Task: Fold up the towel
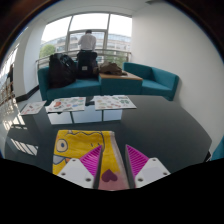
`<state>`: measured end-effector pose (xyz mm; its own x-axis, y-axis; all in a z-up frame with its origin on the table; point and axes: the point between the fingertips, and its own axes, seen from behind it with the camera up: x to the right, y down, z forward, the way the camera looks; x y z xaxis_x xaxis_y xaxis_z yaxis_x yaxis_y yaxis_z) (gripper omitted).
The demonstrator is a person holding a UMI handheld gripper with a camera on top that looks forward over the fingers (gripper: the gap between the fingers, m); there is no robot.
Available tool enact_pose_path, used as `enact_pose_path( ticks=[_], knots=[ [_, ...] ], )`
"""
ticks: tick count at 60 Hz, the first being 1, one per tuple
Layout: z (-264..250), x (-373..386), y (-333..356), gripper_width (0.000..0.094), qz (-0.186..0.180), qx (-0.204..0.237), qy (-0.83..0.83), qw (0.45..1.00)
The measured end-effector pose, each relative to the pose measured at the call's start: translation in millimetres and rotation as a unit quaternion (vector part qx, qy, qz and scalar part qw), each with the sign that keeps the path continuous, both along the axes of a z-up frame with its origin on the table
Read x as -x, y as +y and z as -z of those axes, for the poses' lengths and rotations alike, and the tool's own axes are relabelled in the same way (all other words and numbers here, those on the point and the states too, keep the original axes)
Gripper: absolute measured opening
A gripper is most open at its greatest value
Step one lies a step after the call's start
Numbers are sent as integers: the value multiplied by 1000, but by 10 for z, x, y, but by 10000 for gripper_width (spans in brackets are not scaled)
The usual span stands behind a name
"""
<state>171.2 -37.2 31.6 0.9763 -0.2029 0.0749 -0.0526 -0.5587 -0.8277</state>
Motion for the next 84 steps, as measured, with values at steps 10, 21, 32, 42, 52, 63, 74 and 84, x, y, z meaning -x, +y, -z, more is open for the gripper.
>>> enact_pose_path(
  ticks=[10, 21, 32, 42, 52, 63, 74, 84],
  knots=[
    [50, -398, -123, 715, 46, -7, 31, 998],
    [-391, -73, -247, 782, 13, -36, 35, 999],
    [-610, 628, -655, 797, -30, -46, 38, 998],
    [-671, 1318, -1006, 800, -75, -40, 45, 995],
    [-876, 1753, -1293, 810, -114, -55, 38, 991],
    [-1077, 2006, -1480, 810, -138, -66, 34, 988],
    [-1176, 2092, -1587, 809, -142, -77, 28, 986],
    [-1217, 2099, -1608, 809, -145, -82, 35, 985]
  ],
)
